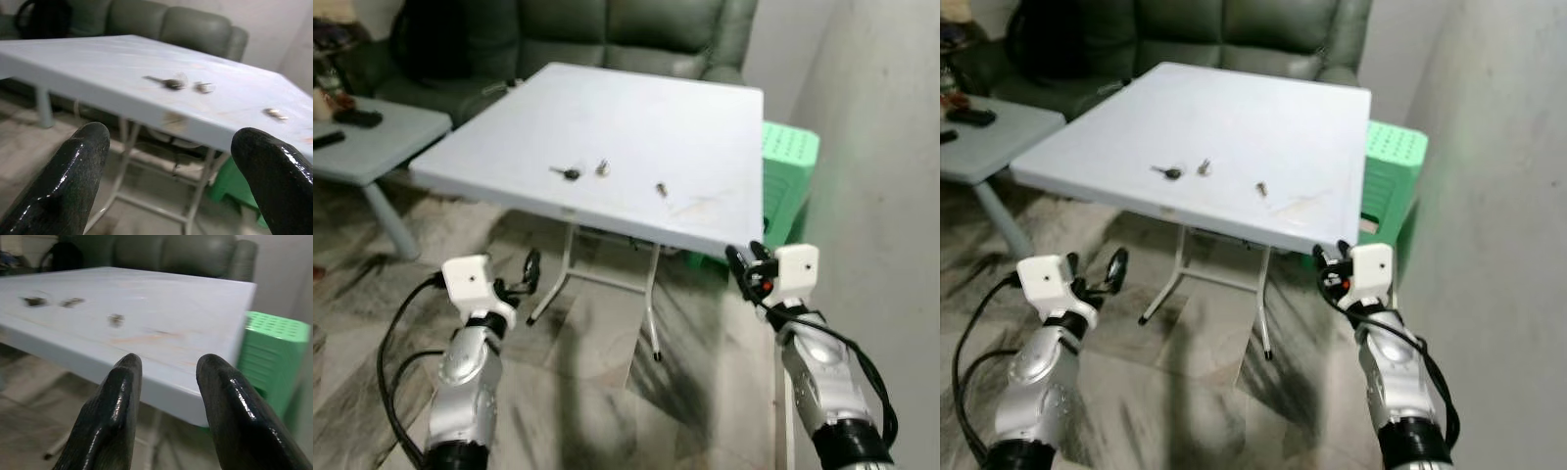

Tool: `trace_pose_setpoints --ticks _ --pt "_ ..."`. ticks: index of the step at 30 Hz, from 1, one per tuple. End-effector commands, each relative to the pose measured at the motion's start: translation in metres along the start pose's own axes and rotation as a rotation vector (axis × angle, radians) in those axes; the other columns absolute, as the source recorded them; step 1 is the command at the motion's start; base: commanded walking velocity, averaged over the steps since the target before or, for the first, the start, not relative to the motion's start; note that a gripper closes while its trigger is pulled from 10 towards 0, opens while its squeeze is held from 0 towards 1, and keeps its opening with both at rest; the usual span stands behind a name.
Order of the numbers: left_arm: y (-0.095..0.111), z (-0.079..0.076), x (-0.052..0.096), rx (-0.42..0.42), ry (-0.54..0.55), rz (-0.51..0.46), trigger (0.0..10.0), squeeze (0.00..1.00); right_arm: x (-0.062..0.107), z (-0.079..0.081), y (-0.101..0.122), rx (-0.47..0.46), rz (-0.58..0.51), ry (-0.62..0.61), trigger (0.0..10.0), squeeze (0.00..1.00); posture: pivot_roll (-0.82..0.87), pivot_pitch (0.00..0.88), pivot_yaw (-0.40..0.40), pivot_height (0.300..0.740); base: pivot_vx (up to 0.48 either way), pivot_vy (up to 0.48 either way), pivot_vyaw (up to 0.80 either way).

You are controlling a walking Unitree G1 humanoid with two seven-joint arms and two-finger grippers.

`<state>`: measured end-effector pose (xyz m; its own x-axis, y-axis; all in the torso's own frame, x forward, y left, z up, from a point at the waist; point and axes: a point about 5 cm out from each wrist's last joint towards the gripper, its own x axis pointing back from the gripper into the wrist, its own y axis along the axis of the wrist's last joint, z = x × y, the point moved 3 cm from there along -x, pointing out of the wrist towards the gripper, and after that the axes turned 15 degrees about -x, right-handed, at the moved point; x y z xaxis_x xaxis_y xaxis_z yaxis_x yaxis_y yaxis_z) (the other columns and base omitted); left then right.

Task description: Hang keys on a hook

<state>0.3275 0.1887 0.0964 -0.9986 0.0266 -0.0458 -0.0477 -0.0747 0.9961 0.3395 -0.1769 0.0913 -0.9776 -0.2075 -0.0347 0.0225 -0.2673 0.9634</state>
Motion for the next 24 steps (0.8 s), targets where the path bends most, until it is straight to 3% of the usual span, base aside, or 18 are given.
trace_pose_setpoints --ticks 1,24 --pt "-0.0015 -0.0086 0.0004 0.009 -0.023 0.007 10.0 0.0 0.0022 -0.0073 0.0035 -0.002 -0.004 -0.02 10.0 0.0 0.02 0.022 -0.069 0.74 0.292 0.0 0.0" --pt "-0.0037 -0.0106 0.0028 0.042 -0.02 0.01 10.0 0.0 0.0051 -0.0081 0.0026 -0.001 0.003 -0.017 10.0 0.0 0.02 0.027 -0.075 0.74 0.269 0.011 0.0"
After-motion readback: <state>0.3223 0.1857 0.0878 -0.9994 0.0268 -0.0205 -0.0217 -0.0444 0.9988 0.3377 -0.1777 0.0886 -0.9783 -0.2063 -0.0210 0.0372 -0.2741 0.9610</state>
